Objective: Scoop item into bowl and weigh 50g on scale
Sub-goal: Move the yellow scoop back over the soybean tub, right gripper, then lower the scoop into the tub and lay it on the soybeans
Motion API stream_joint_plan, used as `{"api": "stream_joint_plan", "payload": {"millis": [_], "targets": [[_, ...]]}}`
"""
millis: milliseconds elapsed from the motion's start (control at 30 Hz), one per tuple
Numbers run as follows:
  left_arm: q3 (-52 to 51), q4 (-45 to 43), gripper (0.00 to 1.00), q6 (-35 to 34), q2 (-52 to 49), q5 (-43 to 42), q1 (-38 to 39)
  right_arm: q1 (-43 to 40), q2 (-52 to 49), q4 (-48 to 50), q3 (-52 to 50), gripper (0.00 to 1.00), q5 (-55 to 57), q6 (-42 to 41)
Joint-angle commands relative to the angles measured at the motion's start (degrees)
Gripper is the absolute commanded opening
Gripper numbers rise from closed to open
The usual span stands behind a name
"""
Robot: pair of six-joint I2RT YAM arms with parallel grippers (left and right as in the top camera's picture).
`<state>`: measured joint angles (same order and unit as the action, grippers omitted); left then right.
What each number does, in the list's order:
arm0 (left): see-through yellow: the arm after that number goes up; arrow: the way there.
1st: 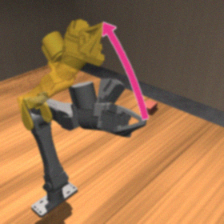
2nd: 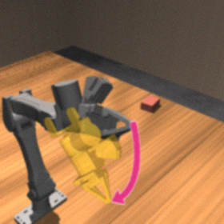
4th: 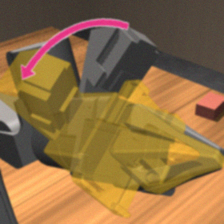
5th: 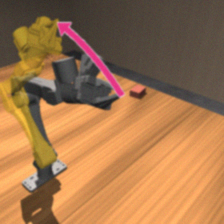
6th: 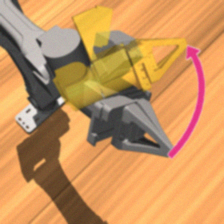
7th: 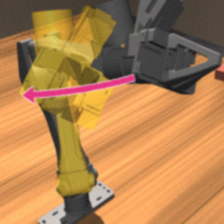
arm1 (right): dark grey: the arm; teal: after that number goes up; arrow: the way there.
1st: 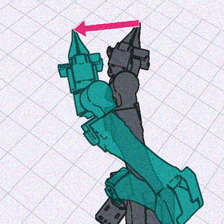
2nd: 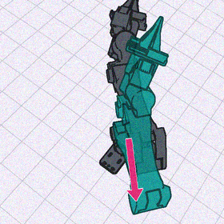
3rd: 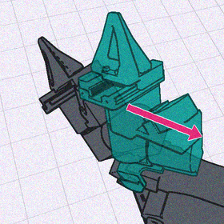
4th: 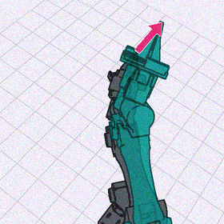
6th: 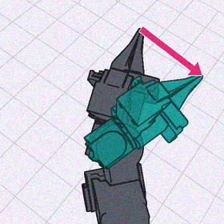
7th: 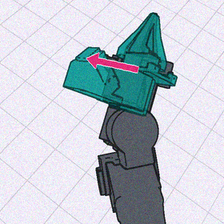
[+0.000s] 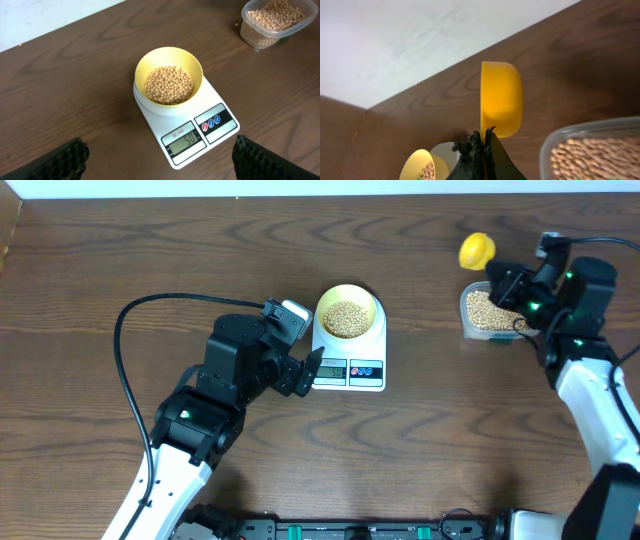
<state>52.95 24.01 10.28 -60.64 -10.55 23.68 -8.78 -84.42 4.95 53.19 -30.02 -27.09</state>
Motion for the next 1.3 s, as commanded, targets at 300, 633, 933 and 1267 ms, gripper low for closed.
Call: {"api": "stream_joint_plan", "payload": {"millis": [300,633,933,1267], "targets": [[-0.22,0.0,0.94,-0.33,0.31,0.13,-0.15,-3.26,6.78,-8.66,0.33,0.01,1.75,12.59],[-0.22,0.0,0.94,-0.33,0.31,0.11,-0.15,-3.23,7.34,-18.21,0.33,0.01,8.2,30.38],[-0.22,0.0,0.94,-0.33,0.31,0.13,-0.15,-3.13,7.32,-19.54,0.33,0.01,13.6,45.16],[-0.22,0.0,0.94,-0.33,0.31,0.13,-0.15,-2.03,7.32,-19.85,0.33,0.01,15.26,52.13]]}}
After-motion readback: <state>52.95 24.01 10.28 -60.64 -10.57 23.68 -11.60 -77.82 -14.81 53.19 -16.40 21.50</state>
